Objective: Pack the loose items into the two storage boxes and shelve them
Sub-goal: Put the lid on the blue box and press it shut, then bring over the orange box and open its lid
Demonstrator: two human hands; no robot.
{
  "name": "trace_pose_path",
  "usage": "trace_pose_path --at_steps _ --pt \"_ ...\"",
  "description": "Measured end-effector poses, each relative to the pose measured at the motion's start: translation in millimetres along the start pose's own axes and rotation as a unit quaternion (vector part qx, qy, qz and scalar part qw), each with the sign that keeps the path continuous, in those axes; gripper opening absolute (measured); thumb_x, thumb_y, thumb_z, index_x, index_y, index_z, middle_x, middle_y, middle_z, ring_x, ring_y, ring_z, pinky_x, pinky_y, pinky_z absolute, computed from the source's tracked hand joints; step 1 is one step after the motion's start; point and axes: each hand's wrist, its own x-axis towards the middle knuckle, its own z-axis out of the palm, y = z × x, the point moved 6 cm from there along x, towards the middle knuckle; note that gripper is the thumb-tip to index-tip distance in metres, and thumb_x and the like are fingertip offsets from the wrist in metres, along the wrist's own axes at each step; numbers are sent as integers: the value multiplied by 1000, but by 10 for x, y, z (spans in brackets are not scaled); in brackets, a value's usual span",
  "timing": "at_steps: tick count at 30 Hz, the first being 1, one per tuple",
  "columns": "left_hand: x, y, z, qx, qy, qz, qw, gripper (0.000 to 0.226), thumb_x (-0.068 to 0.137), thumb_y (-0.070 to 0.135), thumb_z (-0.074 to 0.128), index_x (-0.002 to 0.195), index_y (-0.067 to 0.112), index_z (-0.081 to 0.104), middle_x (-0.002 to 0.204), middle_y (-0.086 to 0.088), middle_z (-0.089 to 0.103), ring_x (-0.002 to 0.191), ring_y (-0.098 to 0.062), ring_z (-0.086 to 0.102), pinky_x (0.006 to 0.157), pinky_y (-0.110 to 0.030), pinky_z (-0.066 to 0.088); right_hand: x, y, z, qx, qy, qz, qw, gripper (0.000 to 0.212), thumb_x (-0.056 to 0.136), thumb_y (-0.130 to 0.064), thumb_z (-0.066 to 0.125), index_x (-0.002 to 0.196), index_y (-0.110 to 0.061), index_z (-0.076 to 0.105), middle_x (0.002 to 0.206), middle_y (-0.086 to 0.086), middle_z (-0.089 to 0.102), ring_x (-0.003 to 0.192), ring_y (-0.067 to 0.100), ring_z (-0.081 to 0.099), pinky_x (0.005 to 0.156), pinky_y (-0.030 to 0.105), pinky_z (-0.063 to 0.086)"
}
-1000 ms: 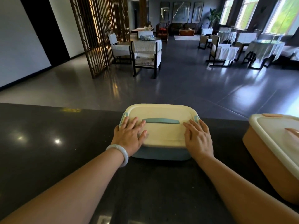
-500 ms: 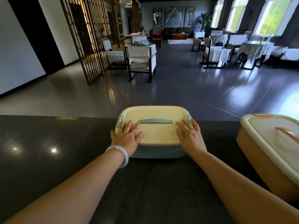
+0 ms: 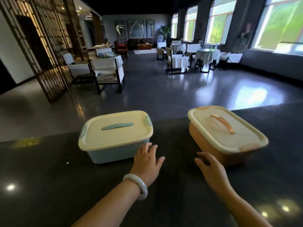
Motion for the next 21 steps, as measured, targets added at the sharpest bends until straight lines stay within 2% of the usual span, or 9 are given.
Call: trace_pose_path --at_steps 2,5,7,9,11,13,17,19,21 --pt "76 325 184 -35 -26 5 999 54 98 48 42 146 24 33 146 5 28 136 -14 30 112 -35 31 -12 107 -444 3 62 8 998 20 87 -22 68 99 -35 60 97 -16 63 87 -3 61 62 8 44" --pt "203 751 481 -86 -73 -7 994 54 97 47 44 145 23 34 145 2 31 133 -16 34 109 -36 36 71 229 -980 -22 116 25 993 19 89 -29 65 107 -34 61 92 -23 59 82 -7 58 56 7 43" --pt "304 999 660 -123 -97 -24 987 54 97 46 46 145 23 34 146 1 31 133 -17 36 106 -35 38 171 304 -1264 -44 151 24 987 23 89 -30 66 112 -27 63 97 -14 62 83 -5 59 62 8 42" --pt "448 1227 813 -153 -113 -45 981 56 97 45 47 145 21 33 147 -2 31 133 -20 38 104 -34 38 291 392 -1513 -51 177 30 983 27 90 -29 65 115 -22 63 107 -4 63 92 8 61 75 19 47" --pt "610 1427 930 -187 -122 -67 973 58 97 45 48 146 19 32 147 -5 32 131 -23 41 99 -32 38 437 494 -1720 -82 178 39 980 28 91 -28 63 118 -20 62 116 3 59 107 20 56 86 34 50" --pt "778 1556 1013 -212 -119 -93 965 59 96 44 50 145 18 31 144 -9 35 128 -25 44 93 -31 37 625 580 -1909 -131 175 47 975 34 90 -31 64 122 -18 60 125 6 56 120 25 45 91 36 43" --pt "1073 1623 1152 -244 -99 -141 954 78 92 46 57 152 18 16 144 -13 32 124 -29 46 98 -39 41 1060 833 -2127 -200 150 107 962 54 90 -41 62 137 -19 49 142 7 47 133 30 32 106 41 32" --pt "1188 1604 1227 -275 -100 -151 944 89 90 45 61 154 22 4 148 -11 26 127 -30 44 101 -40 40 1273 980 -2104 -181 110 142 967 62 90 -43 61 144 -18 41 147 8 42 136 31 33 110 45 29" --pt "1271 1551 1285 -292 -97 -160 938 97 88 43 64 154 26 -5 149 -8 23 128 -29 42 102 -41 39 1452 1074 -2010 -116 84 166 976 65 91 -42 60 146 -17 37 147 9 43 134 29 41 109 41 34"
